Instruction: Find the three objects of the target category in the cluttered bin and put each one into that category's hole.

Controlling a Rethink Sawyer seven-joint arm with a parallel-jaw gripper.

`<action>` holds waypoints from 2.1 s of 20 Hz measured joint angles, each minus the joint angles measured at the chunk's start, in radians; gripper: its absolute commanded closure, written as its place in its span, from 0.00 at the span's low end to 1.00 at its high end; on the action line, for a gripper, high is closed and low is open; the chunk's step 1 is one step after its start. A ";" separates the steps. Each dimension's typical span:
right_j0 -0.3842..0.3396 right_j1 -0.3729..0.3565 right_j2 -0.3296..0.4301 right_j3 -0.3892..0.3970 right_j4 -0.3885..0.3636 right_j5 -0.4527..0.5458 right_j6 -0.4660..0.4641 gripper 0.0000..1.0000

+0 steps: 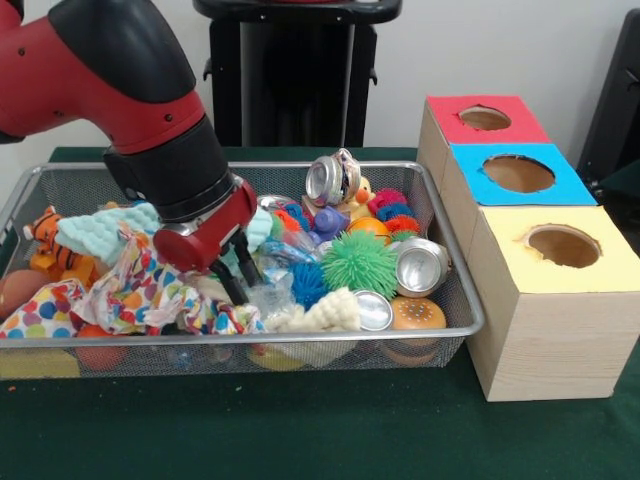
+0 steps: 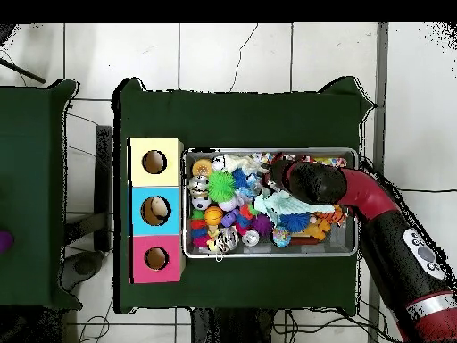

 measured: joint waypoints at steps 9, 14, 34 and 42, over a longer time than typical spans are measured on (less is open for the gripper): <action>-0.008 -0.095 -0.003 0.063 0.074 0.016 0.000 1.00; -0.016 -0.186 -0.003 0.098 0.124 0.038 0.000 1.00; -0.020 -0.423 -0.003 0.233 0.229 0.060 0.000 1.00; 0.006 -0.480 -0.003 0.288 0.228 0.060 0.000 1.00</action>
